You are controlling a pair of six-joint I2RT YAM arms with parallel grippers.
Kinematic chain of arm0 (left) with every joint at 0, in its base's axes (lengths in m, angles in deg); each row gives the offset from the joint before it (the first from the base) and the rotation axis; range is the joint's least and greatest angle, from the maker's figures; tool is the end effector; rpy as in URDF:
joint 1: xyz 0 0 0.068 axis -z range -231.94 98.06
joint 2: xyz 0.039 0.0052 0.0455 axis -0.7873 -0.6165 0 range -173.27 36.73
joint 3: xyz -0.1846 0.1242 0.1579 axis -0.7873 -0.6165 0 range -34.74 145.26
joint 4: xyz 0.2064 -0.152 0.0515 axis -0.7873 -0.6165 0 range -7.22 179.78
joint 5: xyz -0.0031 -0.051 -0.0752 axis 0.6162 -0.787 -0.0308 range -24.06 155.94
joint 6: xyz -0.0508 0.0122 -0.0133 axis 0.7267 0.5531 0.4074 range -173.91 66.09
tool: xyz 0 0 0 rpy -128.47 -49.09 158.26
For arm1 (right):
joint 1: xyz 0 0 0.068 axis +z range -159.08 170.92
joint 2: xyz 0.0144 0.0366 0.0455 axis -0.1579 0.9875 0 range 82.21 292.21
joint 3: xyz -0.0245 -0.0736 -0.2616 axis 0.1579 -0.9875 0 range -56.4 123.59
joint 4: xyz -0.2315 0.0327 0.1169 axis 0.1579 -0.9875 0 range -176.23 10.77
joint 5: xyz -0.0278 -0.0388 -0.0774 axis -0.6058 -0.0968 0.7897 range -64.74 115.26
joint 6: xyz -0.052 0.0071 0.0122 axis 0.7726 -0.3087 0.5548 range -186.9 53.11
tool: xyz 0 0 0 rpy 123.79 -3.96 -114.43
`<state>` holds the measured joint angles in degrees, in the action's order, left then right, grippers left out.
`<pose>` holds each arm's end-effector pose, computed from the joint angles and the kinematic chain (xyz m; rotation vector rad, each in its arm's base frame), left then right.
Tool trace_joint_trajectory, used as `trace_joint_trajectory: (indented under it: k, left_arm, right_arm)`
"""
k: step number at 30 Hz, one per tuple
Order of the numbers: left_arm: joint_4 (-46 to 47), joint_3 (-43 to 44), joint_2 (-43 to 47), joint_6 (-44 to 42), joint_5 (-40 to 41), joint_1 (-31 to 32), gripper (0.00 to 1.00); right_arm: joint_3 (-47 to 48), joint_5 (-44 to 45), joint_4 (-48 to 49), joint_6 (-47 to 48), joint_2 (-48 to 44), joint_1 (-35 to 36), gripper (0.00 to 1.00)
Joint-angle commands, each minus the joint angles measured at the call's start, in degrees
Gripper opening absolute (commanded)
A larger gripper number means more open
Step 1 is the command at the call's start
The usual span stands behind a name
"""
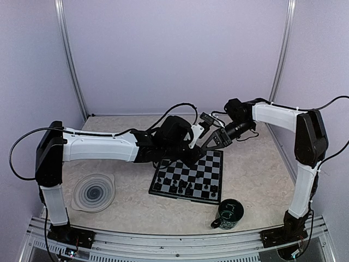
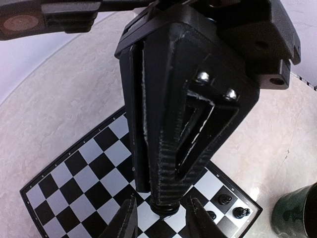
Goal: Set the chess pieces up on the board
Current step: Pass from the left arm to the right, then place the knight at b8.
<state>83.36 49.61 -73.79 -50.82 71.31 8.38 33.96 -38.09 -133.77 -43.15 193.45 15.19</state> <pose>0.2264 -0.3902 0.2477 0.9977 1.9460 -0.5421 0.3412 0.1888 0.2414 -1.1913 2.1921 1.5363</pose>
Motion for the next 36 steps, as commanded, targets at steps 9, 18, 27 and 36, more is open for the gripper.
trace_joint_trajectory:
  k: [9,18,27,36]
  left_arm:
    - [-6.34,-0.45,8.76,-2.92,-13.05,-8.26,0.52]
    - [-4.53,2.87,11.04,-5.00,-3.01,-11.77,0.73]
    - [25.36,-22.29,27.13,3.96,-8.79,-19.11,0.99]
    - [22.49,-22.26,26.73,2.92,-14.43,-19.45,0.97]
  right_arm:
    - [-14.48,13.86,12.76,10.46,-12.29,2.00,0.00]
    - [-30.75,30.73,21.92,18.71,-21.85,16.07,0.00]
    - [-35.68,38.79,26.91,19.12,-19.96,22.10,0.00]
    - [-35.73,41.32,28.75,18.73,-15.95,22.40,0.00]
